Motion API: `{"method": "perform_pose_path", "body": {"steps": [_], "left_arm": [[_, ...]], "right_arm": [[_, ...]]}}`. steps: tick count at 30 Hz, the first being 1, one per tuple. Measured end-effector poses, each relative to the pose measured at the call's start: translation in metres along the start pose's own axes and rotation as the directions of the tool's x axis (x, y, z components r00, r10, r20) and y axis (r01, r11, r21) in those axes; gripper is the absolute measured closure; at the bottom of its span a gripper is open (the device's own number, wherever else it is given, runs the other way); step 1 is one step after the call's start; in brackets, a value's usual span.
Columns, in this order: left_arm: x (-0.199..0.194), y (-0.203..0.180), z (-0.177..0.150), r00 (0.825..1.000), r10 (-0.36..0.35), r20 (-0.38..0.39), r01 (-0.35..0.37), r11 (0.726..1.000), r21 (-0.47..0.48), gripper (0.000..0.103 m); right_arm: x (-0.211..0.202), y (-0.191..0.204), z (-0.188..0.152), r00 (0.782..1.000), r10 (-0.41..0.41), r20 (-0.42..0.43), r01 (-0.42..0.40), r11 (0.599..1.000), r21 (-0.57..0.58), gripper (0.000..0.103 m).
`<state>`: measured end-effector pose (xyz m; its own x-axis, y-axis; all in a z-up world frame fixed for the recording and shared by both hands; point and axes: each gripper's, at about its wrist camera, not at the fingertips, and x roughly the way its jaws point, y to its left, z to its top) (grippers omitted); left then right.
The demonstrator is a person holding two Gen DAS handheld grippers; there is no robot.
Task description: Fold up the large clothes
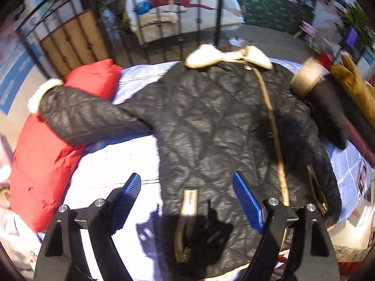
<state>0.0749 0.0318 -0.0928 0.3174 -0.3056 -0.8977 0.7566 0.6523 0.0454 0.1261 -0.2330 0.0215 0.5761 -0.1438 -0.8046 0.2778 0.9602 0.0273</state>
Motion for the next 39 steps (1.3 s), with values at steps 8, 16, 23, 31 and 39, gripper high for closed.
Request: {"method": "perform_pose_path", "body": {"steps": [8,16,23,31,39], "left_arm": [[-0.01,0.039,-0.029,0.998,0.063,-0.022,-0.065,0.993,-0.098,0.022],[0.026,-0.005,0.037,0.995,-0.099,0.014,0.097,0.992,0.076,0.013],[0.07,-0.114,0.159,0.966,-0.256,0.042,0.221,0.898,0.381,0.009],[0.147,-0.222,0.222,0.933,-0.339,-0.123,0.355,0.807,0.471,0.01],[0.203,-0.302,0.21,0.91,-0.296,-0.288,0.409,0.752,0.517,0.071]], "right_arm": [[0.145,0.089,-0.048,0.961,0.118,-0.251,-0.111,0.993,0.041,0.084],[0.142,-0.024,-0.124,0.943,0.067,-0.325,0.032,0.957,0.29,0.029],[0.096,-0.114,-0.182,0.942,-0.003,-0.335,0.156,0.888,0.432,0.029],[0.07,-0.182,-0.266,0.914,-0.046,-0.403,0.273,0.806,0.526,0.029],[0.072,-0.203,-0.271,0.885,-0.077,-0.459,0.322,0.813,0.486,0.029]]}}
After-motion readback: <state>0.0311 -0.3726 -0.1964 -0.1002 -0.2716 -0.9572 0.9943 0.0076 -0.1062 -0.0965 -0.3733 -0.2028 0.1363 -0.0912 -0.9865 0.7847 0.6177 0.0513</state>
